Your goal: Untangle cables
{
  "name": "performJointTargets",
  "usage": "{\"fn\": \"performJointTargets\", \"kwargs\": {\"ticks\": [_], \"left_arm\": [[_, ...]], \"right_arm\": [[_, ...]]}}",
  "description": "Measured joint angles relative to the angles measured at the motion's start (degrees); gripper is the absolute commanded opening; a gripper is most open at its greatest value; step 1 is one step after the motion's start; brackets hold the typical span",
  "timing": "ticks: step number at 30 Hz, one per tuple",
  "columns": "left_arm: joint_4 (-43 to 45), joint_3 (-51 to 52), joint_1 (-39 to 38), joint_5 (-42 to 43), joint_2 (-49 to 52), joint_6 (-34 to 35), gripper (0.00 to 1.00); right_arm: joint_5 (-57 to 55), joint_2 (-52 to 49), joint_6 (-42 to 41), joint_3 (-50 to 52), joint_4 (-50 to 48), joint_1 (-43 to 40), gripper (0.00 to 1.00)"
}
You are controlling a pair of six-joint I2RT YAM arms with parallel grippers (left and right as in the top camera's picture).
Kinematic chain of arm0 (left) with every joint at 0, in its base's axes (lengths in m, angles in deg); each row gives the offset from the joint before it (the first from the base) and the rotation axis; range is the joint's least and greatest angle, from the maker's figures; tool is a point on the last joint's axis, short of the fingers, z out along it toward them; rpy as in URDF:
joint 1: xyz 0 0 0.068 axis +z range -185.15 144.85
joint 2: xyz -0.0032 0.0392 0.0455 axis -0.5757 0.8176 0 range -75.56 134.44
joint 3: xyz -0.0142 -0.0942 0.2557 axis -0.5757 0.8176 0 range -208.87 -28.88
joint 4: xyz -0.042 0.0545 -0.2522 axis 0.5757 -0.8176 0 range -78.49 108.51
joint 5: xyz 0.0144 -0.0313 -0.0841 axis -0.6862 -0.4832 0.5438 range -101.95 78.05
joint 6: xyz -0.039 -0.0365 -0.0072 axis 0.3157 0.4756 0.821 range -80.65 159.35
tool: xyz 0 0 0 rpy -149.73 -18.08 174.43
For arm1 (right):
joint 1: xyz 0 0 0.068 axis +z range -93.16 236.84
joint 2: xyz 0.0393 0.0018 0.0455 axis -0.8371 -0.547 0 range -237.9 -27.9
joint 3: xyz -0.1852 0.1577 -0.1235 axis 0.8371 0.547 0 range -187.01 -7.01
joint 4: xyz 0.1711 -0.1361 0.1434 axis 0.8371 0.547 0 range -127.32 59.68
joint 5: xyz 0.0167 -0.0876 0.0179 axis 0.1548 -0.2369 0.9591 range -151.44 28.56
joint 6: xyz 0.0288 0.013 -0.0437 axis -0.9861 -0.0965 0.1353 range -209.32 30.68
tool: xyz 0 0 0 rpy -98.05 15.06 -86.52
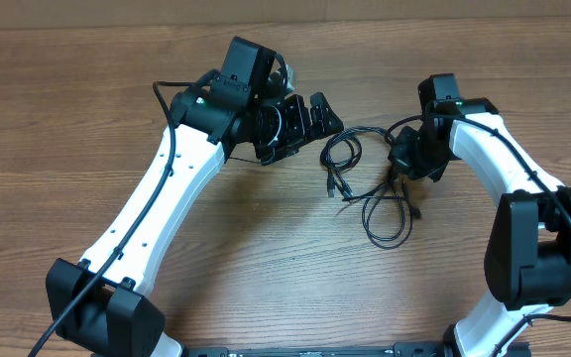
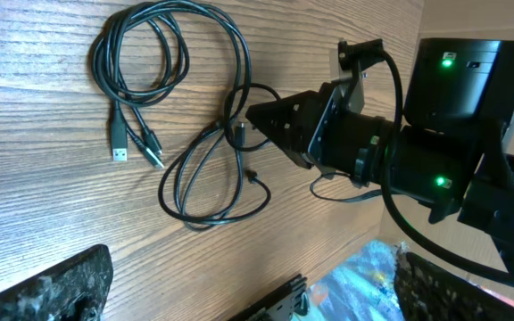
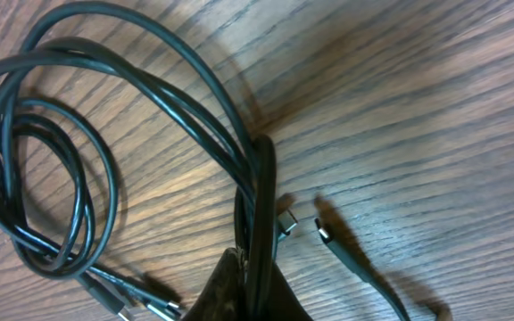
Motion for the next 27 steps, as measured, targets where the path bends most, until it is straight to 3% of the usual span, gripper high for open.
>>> {"fn": "performJointTargets", "kwargs": {"ticks": [7,12,18,27], "left_arm": [[-0.07,0.00,1.49,0.70,0.00,0.50,1.00],[0.00,0.00,3.04,2.40,0.00,2.75,1.00],[0.07,0.00,3.23,2.93,0.00,6.49,1.00],[1.90,0.02,0.13,2.25,0.00,15.69,1.00]], "right_arm": [[3.85,2.40,5.70,-5.46,-0.24,0.20,0.04],[5.62,14.71,9.51,-6.36,-4.20,2.16,0.04],[7.17,25.49,10.34,-7.17,-4.50,3.37,0.04],[11.93,30.88,10.32,-7.17,-4.42,3.37,0.04]]}}
